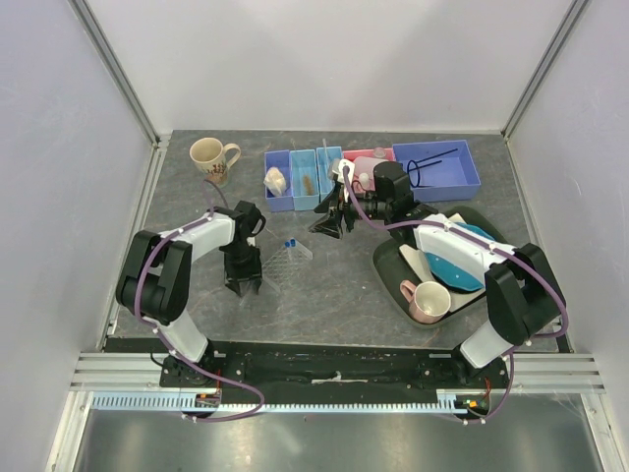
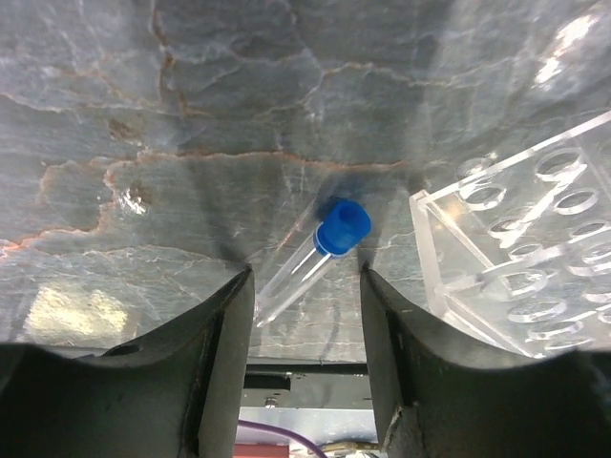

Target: Organize the chemistry lab equipment

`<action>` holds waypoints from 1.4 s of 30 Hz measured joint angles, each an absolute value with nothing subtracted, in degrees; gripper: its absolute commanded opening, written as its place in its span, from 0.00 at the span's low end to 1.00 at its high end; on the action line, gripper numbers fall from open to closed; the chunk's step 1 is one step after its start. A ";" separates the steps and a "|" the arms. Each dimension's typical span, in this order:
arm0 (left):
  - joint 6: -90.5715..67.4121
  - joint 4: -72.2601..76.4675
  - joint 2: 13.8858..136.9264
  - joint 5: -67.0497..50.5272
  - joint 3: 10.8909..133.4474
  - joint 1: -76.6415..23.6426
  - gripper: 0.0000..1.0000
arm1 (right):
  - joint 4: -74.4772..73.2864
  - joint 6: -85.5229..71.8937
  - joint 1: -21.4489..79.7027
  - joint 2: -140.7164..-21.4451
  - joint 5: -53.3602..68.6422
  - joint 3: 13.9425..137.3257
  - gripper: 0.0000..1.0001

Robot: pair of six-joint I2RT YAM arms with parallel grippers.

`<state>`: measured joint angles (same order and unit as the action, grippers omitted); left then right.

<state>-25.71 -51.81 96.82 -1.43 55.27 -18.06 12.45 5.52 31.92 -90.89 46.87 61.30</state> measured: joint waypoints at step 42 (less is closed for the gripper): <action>-22.79 -27.16 51.64 -26.15 42.17 -21.54 0.06 | 29.12 -21.41 34.26 -93.86 53.93 59.02 0.68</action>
